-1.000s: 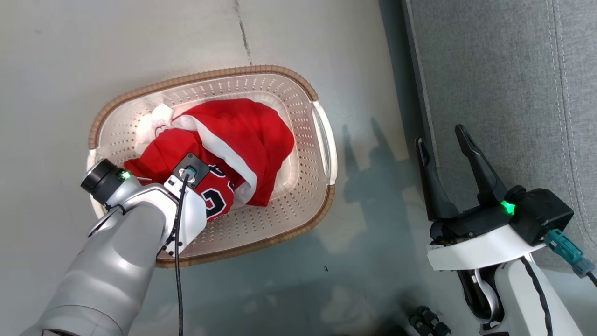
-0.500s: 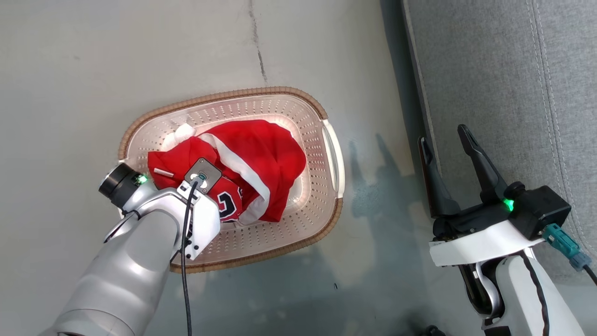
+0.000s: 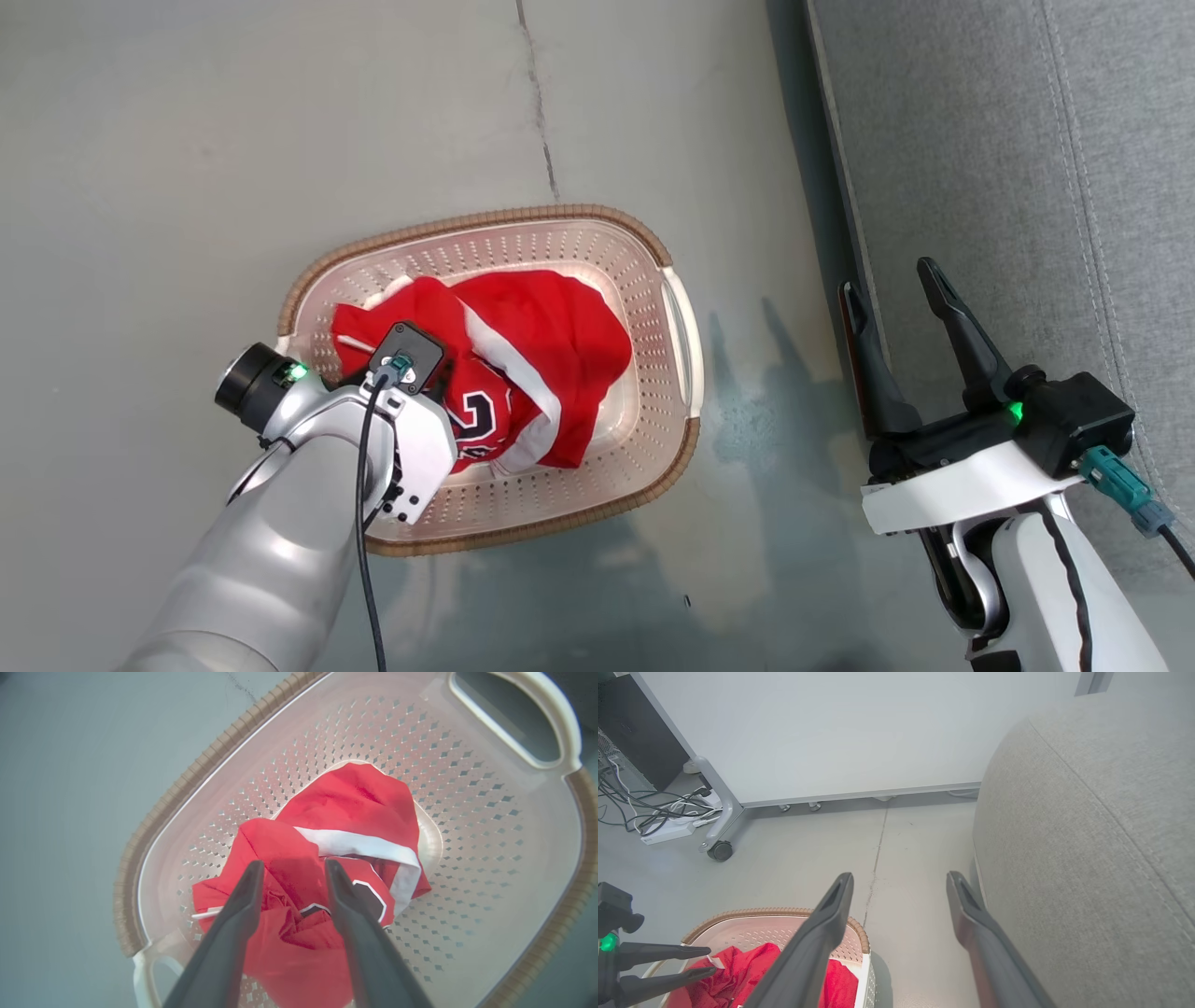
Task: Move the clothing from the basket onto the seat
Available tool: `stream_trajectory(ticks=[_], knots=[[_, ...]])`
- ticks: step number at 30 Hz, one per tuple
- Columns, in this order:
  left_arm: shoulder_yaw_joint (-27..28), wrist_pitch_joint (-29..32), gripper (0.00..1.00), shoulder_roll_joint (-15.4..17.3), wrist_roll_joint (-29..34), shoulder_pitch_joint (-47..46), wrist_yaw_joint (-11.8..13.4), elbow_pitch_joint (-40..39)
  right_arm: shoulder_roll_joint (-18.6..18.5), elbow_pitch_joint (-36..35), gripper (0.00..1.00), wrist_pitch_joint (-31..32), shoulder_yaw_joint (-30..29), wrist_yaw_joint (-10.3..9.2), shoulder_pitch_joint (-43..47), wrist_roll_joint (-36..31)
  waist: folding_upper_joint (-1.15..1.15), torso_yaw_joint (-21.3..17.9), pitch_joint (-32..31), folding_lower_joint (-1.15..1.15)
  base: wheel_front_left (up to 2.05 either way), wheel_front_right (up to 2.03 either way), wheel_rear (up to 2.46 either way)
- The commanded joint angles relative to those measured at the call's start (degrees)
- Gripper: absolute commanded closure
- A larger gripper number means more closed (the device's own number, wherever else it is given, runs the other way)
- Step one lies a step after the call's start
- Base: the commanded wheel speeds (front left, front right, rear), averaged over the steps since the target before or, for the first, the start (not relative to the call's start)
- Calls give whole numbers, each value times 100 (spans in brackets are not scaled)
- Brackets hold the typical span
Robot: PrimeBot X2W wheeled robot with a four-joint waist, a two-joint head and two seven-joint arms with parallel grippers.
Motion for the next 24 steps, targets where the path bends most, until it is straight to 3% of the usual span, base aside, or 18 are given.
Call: stream_trajectory(ticks=[1,9,16,24], knots=[[26,-40,0,29,-40,57,22,0,-31,17,0,-33,-15,9,-49,-6,0,34,-76,0,0,0,0],[41,-349,0,8,-455,398,-25,-399,-34,193,0,-33,-100,9,72,20,0,160,-715,0,0,0,0],[245,-385,0,9,-867,1218,281,-1909,-35,355,0,-33,-399,10,412,-91,0,526,-1644,0,0,0,0],[1306,-385,0,48,-860,2587,550,-3860,-33,378,0,-33,-614,10,816,-110,0,749,-2396,0,0,0,0]])
